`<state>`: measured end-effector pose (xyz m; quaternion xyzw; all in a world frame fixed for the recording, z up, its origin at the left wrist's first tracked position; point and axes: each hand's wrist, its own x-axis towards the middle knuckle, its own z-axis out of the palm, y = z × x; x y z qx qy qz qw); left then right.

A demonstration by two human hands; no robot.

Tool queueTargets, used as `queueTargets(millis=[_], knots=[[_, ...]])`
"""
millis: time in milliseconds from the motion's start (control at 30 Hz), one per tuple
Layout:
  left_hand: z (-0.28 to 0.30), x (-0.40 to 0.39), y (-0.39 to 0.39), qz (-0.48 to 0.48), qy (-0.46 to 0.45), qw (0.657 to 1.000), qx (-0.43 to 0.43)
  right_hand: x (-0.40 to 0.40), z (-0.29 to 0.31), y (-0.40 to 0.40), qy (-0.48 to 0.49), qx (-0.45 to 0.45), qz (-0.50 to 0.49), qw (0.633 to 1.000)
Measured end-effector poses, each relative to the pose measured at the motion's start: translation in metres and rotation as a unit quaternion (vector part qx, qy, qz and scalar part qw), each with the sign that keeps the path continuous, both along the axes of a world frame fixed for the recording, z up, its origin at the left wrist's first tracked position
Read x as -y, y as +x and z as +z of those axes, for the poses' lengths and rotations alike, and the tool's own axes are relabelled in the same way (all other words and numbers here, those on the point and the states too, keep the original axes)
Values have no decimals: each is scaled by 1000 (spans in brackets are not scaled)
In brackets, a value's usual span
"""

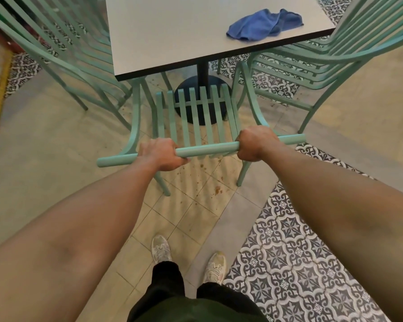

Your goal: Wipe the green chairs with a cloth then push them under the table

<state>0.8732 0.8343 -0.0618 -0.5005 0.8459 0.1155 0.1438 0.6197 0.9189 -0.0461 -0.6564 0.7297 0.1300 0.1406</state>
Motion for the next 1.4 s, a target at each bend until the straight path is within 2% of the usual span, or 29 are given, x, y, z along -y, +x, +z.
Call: queueTargets(millis=[133,767,900,1000,1100,1167,1267,1333,1400], knots=[[1,-8,-7,-3,-6,1000,17,-1,-2,-9,14,-11,9,1000],[6,-13,-9,-28,-7,1000,-9,-2,-8,-9,27,-45,-18,998],[8,-16,-8,-19,4,998,-56,-5,-6,-6,22,-62,-26,997],[6,-24,-4,-38,-28,992,-119,-18,-8,5,-58,-65,-93,992],[3,-33,0,-71,-87,980,-163,-39,-15,24,-151,-65,-216,962],[3,-30,-3,-59,-70,983,-160,-56,-18,31,-152,-29,-235,959],[9,-31,-21,-80,-6,992,-96,-87,-22,22,-137,14,-253,958],[20,-44,-51,-156,-7,984,-83,-111,-22,8,-115,27,-316,941],[28,-72,-94,-270,-16,958,-99,-137,-20,-10,-80,52,-410,907]])
